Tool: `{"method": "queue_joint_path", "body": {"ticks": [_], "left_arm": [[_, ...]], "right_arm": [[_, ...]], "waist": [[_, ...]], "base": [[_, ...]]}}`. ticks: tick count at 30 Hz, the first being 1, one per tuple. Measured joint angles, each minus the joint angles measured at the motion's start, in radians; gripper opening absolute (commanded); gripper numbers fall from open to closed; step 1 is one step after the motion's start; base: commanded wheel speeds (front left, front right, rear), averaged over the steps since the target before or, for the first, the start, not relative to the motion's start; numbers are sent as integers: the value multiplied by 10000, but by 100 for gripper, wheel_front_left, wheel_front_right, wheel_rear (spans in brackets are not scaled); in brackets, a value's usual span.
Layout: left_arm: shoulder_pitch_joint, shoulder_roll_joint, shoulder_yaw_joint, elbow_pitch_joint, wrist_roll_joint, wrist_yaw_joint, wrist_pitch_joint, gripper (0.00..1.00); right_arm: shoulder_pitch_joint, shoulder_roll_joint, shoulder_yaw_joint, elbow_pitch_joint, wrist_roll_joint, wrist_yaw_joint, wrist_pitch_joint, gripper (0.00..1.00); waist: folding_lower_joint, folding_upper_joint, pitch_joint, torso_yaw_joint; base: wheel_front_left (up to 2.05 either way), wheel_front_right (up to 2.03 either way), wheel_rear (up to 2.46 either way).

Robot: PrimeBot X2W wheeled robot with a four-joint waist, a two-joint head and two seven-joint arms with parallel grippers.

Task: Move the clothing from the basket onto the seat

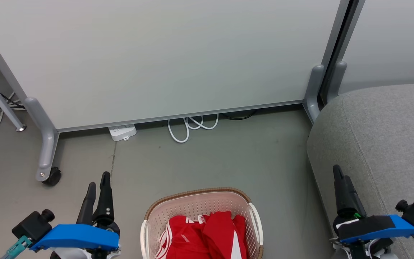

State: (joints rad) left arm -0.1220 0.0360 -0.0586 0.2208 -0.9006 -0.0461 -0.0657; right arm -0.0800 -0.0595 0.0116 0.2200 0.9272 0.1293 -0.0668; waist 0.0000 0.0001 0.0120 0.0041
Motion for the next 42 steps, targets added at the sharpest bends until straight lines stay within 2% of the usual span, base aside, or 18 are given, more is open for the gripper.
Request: {"method": "queue_joint_path", "body": {"ticks": [14,42], "left_arm": [[-160,29,-527,29,2102,203,-476,100],[-398,77,-1166,173,5018,527,-1191,100]], "right_arm": [[-142,-21,309,84,-2284,0,-454,100],[-278,33,619,347,-5528,0,-1168,100]], "waist": [[0,0,12,12],[0,0,33,67]], "base": [[0,0,0],[0,0,0]]}}
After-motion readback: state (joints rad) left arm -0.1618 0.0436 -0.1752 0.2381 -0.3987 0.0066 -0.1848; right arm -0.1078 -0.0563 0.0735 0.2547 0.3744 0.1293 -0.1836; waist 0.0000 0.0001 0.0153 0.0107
